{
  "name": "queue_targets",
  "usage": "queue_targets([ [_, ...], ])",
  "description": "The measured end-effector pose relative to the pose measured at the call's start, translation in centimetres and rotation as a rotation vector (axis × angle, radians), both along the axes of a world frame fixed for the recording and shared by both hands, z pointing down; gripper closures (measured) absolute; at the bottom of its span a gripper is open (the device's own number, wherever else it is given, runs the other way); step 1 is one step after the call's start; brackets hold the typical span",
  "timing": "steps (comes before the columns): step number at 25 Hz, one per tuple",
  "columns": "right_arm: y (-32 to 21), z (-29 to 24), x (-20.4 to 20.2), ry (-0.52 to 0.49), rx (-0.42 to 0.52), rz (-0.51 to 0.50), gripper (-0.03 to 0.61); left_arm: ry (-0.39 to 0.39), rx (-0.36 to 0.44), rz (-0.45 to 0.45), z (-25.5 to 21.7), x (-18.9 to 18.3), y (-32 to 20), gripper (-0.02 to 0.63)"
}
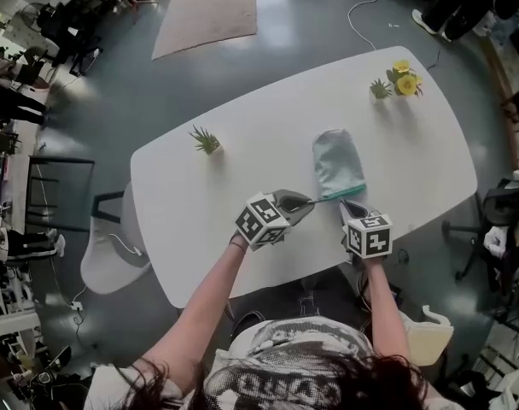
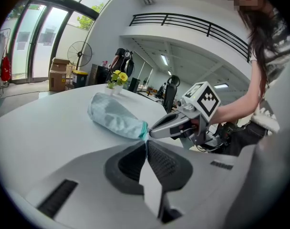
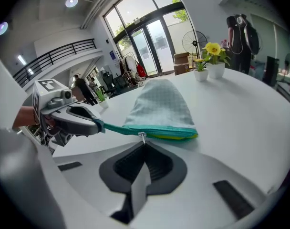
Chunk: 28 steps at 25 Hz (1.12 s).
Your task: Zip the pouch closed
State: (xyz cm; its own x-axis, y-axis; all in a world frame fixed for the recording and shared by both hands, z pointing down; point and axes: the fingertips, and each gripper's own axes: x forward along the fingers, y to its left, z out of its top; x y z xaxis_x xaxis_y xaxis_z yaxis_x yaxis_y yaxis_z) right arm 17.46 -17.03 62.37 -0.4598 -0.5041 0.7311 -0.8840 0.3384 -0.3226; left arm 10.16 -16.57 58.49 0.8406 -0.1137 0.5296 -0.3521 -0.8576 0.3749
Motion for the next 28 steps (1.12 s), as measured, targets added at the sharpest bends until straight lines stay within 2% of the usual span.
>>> queue_targets([
  [6, -0.6, 0.6, 1.7, 0.032, -0.006, 0.001, 0.575, -0.015, 0.003, -0.016, 0.1, -0.7, -0.3, 0.591],
  [15, -1.9, 1.7, 5.9, 0.075, -0.027, 0.063, 0.575, -0.067, 0.003, -0.043, 1.3, -2.6, -1.3, 0.592],
  [28, -2.1, 2.4, 5.9, 0.111, -0.022, 0.064, 0.572, -0.155, -0.007, -0.112, 4.3, -1.9, -1.4, 0.587],
])
